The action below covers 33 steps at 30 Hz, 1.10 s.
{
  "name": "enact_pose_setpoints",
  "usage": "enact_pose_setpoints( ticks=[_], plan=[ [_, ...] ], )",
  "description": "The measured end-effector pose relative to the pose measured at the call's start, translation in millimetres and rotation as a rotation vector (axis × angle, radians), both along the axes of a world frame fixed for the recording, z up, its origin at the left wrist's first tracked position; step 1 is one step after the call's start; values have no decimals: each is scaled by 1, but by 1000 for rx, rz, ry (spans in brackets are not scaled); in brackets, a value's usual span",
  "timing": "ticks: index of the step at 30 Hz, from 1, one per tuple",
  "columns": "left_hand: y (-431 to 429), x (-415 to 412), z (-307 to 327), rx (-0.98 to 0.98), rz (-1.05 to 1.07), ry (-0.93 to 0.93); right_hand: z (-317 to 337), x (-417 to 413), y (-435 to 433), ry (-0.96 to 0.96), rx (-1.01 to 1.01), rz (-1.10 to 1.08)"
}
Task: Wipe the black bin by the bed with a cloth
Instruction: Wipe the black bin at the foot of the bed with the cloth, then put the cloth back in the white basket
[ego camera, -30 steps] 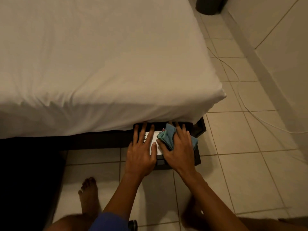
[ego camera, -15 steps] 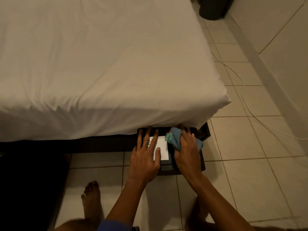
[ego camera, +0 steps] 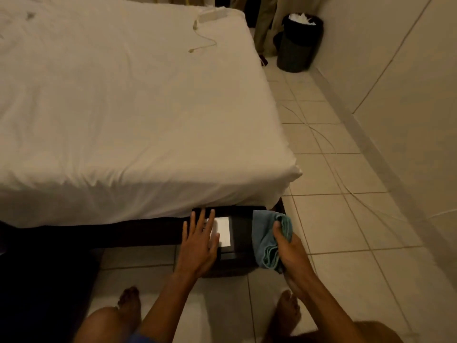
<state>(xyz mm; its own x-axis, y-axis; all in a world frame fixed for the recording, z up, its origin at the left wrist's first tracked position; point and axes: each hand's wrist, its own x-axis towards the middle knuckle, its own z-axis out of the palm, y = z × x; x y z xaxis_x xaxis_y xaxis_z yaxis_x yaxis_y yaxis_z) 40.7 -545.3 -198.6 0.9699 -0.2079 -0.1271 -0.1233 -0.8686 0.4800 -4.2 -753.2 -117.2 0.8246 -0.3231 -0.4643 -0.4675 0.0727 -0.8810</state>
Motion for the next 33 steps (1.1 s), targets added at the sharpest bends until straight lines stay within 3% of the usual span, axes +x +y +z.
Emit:
enact_pose_setpoints(
  ticks=[5,8,13,20,33],
  plan=[
    [-7,-48,50,-477,145,73,43,-21,-2,-24,412,-89],
    [-9,-65,90,-611,136,137,66,-36,8,-62,465,-30],
    [-13,-80,170,-860,65,118,110,-63,32,-205,373,60],
    [7,-113,241,-991,124,50,181,-93,62,-303,285,156],
    [75,-175,330,-895,179,-286,277,-140,114,-567,-83,383]
  ],
)
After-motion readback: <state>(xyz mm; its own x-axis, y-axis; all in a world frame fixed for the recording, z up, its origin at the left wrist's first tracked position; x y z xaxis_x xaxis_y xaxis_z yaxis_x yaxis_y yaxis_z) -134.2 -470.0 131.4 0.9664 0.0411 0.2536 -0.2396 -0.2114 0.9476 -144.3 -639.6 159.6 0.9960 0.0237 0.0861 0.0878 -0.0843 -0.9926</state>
